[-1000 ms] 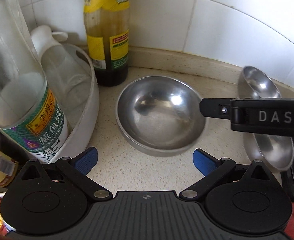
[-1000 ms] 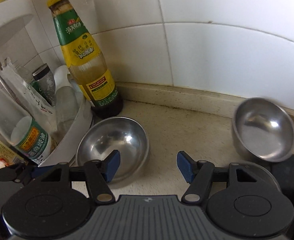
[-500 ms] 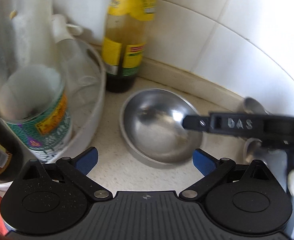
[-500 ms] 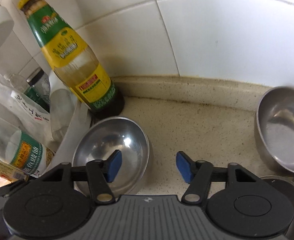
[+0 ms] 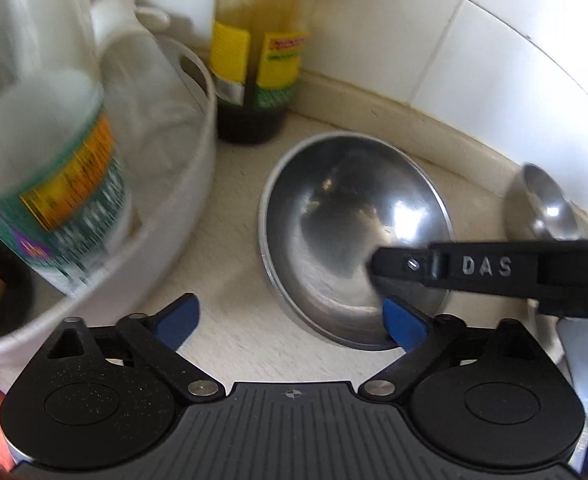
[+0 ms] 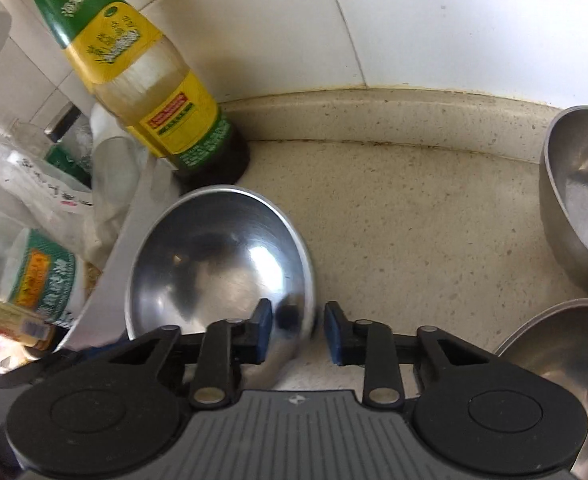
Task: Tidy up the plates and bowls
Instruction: 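Close the left tool on the steel bowl rim while the right tool grasps another bowl rim, then lift the held bowl with the left tool toward another steel bowl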
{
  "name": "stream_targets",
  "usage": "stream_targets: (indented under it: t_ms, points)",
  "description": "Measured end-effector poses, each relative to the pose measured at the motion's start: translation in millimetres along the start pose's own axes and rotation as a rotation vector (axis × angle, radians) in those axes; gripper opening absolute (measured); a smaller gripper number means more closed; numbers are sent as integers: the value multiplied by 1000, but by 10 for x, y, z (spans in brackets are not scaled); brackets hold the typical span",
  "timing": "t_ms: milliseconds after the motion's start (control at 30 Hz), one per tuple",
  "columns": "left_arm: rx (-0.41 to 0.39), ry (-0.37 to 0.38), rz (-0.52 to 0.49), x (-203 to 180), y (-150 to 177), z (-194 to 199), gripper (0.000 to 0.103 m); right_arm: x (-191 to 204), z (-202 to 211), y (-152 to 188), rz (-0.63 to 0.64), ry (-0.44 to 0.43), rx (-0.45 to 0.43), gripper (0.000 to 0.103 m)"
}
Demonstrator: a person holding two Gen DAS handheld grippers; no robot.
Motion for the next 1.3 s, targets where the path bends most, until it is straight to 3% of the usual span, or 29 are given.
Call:
stream_targets:
  t_ms: [100,233,333,467,833,1000,1300]
  points:
    - [-19,9,-8,-15,-5,17,96,31,32,-26,3,-12,-11,22]
    - [-33,6,2,1,-84,-32,83,16,-17,-26,-17,-15,5,19]
    - [-10,25,-11,-48,-62,-75,75,1,2,17,-36,-33,11,19]
    - [15,53,-40,-69,-41,-42,73,-17,130,105,-45,-57,12,19]
    - [55,132,-182,-232,252,206,75,-85,508,555,-118,-75,42,20]
    - [82,144,-241,-303,360,194,74,-139,655,771,-127,-36,38,21]
    - [69,153,-287,-228,452,356,82,-202,1026,1082,-193,-2,-55,25]
Point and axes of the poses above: each gripper's, at about its wrist camera, not at the fingertips, and z roughly against the way its jaws point, x to its left, y to its underside, the point moved 4 cm from there along -z, roughly the way its jaws point, and after that the axes turned 1 degree about -x, right-handed, at the moved point
